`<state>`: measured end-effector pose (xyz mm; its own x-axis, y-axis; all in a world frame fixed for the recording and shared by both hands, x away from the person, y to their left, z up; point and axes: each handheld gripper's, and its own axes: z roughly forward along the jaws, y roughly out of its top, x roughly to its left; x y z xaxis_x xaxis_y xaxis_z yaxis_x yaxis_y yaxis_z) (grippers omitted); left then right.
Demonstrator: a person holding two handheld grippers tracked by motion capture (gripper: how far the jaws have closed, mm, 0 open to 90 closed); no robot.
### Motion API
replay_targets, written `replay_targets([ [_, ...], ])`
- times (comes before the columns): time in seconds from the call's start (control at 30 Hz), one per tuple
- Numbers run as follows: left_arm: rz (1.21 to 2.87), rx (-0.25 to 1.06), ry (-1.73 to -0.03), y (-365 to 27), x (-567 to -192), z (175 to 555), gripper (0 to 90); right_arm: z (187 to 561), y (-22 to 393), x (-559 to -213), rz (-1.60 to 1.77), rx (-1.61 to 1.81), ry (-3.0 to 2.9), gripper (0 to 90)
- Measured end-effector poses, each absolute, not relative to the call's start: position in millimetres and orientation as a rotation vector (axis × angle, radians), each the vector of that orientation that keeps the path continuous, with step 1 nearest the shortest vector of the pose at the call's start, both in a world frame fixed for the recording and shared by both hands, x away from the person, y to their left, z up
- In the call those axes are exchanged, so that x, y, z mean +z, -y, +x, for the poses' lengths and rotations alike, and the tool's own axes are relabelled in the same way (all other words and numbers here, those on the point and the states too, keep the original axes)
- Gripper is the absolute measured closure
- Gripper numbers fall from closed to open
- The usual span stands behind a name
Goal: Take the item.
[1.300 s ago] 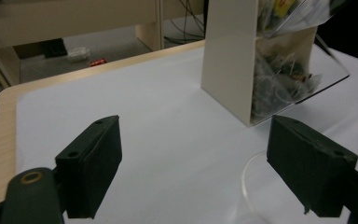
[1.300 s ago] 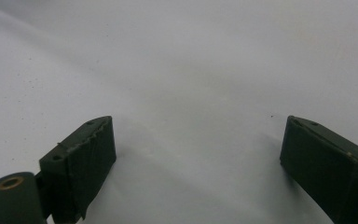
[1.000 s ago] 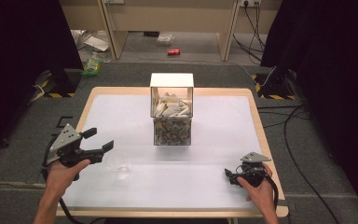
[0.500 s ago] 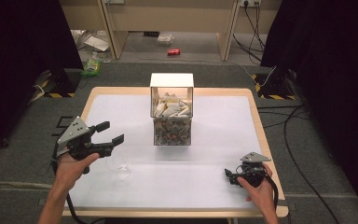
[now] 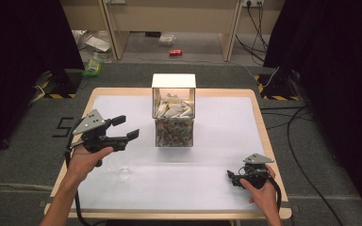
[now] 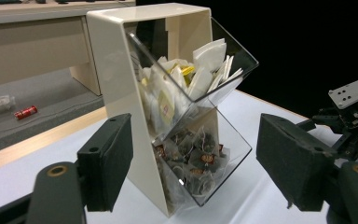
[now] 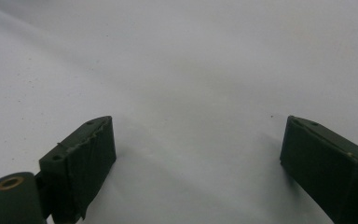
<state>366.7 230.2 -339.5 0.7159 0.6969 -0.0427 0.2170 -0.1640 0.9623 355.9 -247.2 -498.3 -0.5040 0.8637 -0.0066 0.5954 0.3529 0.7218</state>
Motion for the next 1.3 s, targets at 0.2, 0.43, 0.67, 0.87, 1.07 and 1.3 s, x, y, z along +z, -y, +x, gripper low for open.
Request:
replay_targets([
  [0.2,1.73,0.471,-0.689,-214.0,-331.0,372.8,30.5,355.9,247.2,-498.4,1.278,0.948,-2.234,10.8],
  [0.43,1.725,0.447,-0.651,-199.9,-320.2,378.7,34.3,355.9,247.2,-498.4,1.278,0.948,-2.234,10.8],
  [0.67,1.73,0.45,-0.649,-188.3,-316.9,390.2,37.8,355.9,247.3,-498.4,1.277,0.946,-2.235,10.8],
  [0.87,1.752,0.441,-0.647,-179.2,-316.5,402.5,41.4,356.0,247.3,-498.5,1.277,0.947,-2.236,10.8],
  [1.07,1.77,0.439,-0.65,-169.2,-315.6,414.2,44.3,356.0,247.3,-498.5,1.276,0.947,-2.235,10.8],
  [1.3,1.783,0.437,-0.67,-159.1,-316.3,425.9,47.6,356.0,247.2,-498.4,1.278,0.946,-2.236,10.8],
])
